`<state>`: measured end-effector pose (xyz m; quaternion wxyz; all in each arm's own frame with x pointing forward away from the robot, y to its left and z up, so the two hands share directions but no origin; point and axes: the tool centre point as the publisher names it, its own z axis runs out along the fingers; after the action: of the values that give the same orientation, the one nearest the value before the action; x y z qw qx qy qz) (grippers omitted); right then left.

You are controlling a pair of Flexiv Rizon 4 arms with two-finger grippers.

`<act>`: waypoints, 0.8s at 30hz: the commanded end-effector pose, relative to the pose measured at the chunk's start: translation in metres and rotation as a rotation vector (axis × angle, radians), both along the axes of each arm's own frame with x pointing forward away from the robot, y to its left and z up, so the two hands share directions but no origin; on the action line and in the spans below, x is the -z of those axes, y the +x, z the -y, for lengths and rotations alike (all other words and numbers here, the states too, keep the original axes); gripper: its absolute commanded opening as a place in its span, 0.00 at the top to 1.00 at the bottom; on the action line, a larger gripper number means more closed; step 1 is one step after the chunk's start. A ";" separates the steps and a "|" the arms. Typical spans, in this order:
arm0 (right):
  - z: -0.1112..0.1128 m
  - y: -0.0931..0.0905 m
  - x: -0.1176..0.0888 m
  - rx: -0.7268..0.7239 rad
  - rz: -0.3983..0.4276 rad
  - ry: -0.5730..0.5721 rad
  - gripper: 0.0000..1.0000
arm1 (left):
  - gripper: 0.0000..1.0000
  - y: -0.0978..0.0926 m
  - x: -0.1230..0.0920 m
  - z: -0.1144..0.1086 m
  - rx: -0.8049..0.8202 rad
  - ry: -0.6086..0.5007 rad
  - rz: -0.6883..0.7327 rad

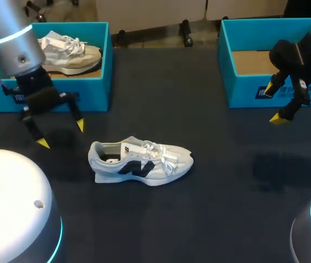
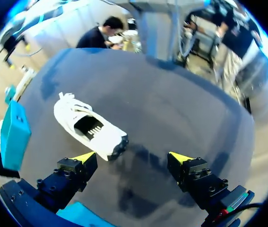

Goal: Take the shoe out of the shoebox, open the shoe tongue, remove and reinsert the insole, then place the shoe into the shoebox

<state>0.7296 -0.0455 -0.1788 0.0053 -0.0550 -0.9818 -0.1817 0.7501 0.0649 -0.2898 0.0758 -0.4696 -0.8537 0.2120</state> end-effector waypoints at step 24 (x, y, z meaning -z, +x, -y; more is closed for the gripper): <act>-0.001 0.001 0.000 0.000 -0.002 -0.003 0.00 | 0.00 -0.015 0.009 -0.037 -0.499 -0.589 -0.505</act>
<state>0.7296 -0.0455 -0.1788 0.0053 -0.0550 -0.9818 -0.1817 0.7431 0.0949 -0.2925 0.1293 -0.2331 -0.8409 0.4709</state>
